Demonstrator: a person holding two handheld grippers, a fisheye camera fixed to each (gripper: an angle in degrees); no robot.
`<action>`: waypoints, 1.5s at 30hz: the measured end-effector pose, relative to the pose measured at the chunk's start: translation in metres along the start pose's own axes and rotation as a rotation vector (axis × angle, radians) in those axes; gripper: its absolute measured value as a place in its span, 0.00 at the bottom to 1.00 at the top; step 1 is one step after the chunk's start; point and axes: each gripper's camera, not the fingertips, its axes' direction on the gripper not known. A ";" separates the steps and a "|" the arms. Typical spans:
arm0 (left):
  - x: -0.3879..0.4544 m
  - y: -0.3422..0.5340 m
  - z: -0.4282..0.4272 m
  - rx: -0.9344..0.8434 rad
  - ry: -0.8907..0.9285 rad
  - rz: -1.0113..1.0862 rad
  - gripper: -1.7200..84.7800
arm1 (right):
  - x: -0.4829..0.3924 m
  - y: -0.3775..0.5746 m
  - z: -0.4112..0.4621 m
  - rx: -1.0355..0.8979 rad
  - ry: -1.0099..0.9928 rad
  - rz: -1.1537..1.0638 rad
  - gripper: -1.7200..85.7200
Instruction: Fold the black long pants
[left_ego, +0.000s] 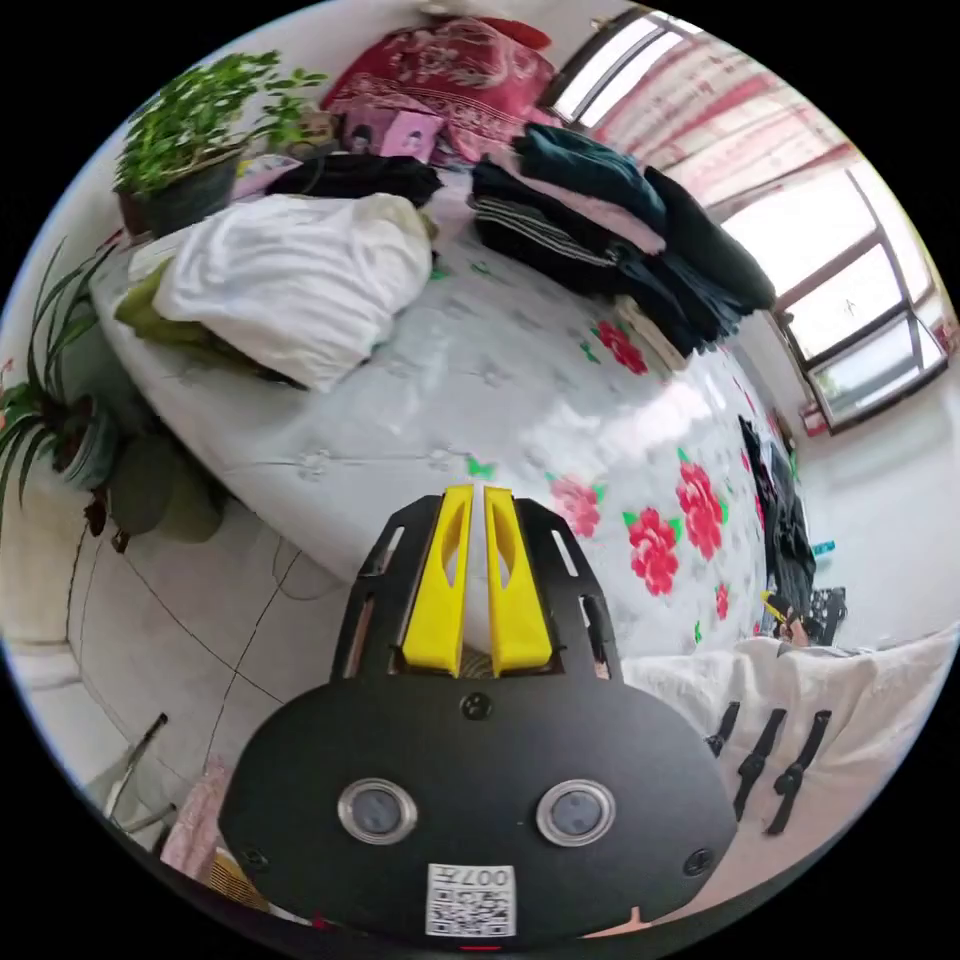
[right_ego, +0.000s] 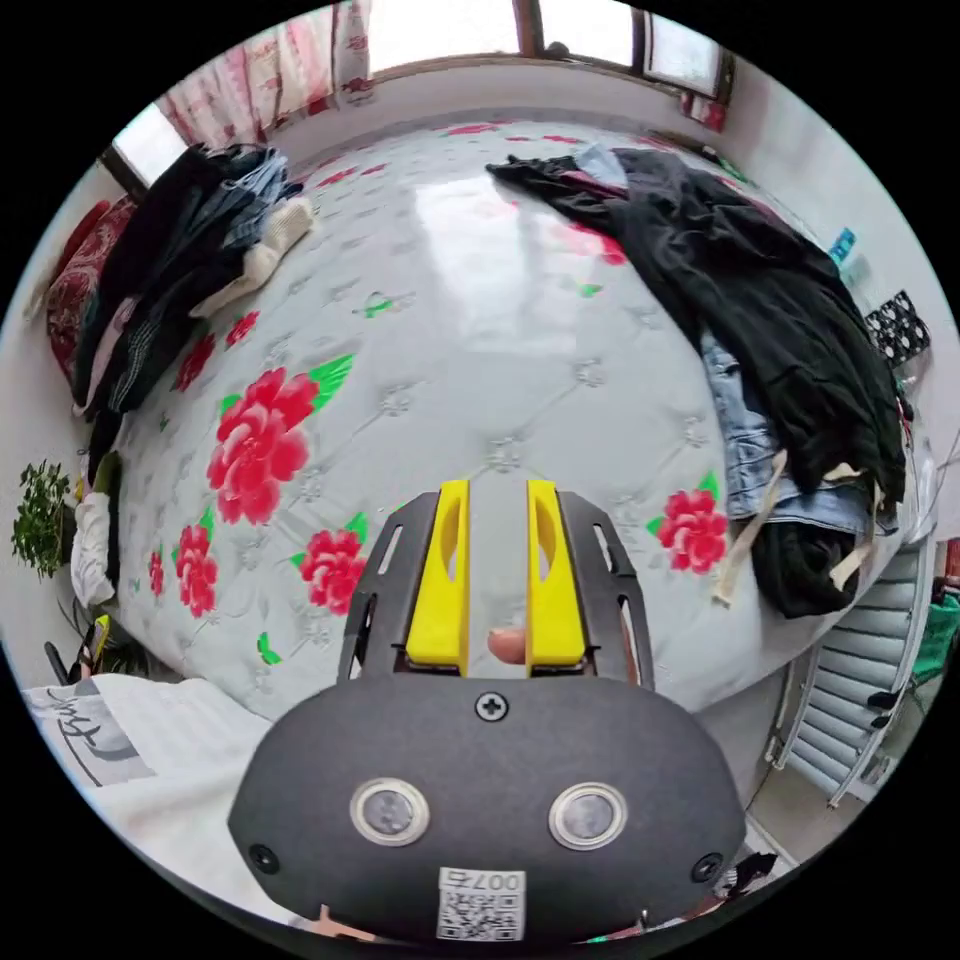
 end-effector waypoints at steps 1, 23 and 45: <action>0.036 0.008 0.023 -0.019 0.028 0.046 0.05 | 0.013 -0.002 -0.004 0.014 0.011 0.019 0.10; 0.326 0.135 0.296 -0.472 -0.138 0.463 0.01 | 0.208 -0.062 -0.039 -0.008 0.152 -0.132 0.06; 0.006 0.040 0.163 -0.081 0.146 0.143 0.09 | -0.411 0.036 -0.115 -0.165 -0.774 -1.080 0.07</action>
